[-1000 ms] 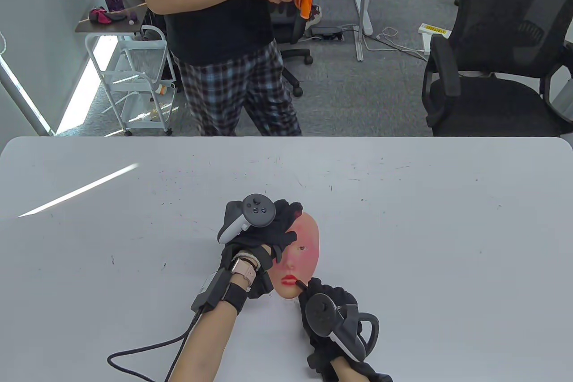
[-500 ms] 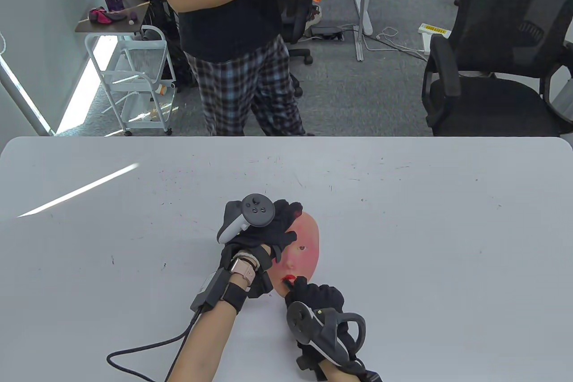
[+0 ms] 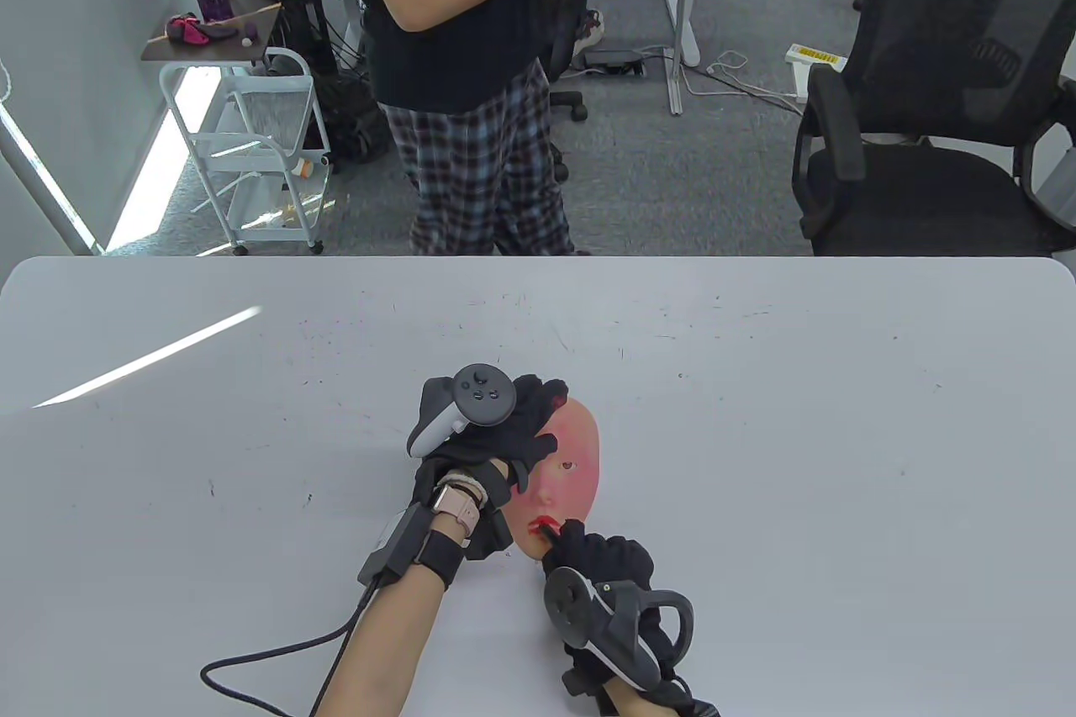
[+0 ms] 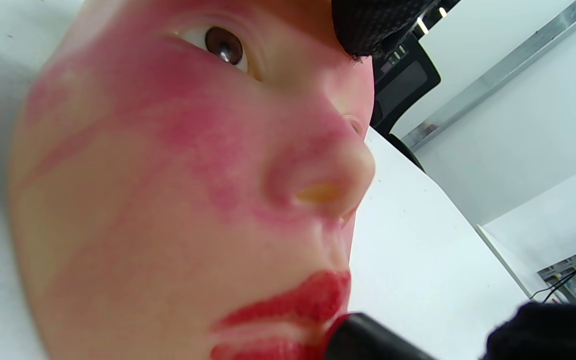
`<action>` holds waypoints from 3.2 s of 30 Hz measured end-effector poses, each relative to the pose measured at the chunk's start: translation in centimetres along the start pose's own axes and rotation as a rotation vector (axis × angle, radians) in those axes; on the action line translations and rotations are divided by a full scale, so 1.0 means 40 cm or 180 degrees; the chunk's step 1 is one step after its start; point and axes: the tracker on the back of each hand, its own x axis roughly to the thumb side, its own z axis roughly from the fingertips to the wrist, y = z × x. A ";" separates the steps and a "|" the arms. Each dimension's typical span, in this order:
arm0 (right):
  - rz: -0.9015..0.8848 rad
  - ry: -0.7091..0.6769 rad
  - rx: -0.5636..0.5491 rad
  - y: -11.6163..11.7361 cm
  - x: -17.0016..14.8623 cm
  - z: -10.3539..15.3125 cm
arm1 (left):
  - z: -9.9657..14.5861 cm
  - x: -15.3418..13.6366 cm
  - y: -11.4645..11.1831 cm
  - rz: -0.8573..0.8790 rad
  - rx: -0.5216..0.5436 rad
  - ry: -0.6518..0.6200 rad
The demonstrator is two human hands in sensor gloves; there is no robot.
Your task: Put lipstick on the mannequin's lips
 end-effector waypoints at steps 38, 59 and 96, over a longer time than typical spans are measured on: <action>-0.4063 -0.0126 -0.0098 -0.065 -0.203 0.030 | 0.236 0.086 -0.106 0.1465 0.0343 -0.1523; -0.2355 -0.0604 0.0390 -0.026 -0.079 0.046 | 0.301 0.009 -0.214 0.1992 0.1425 -0.1702; -0.1750 -0.0641 0.0027 -0.031 -0.054 0.069 | 0.322 -0.002 -0.210 0.1680 0.1697 -0.1619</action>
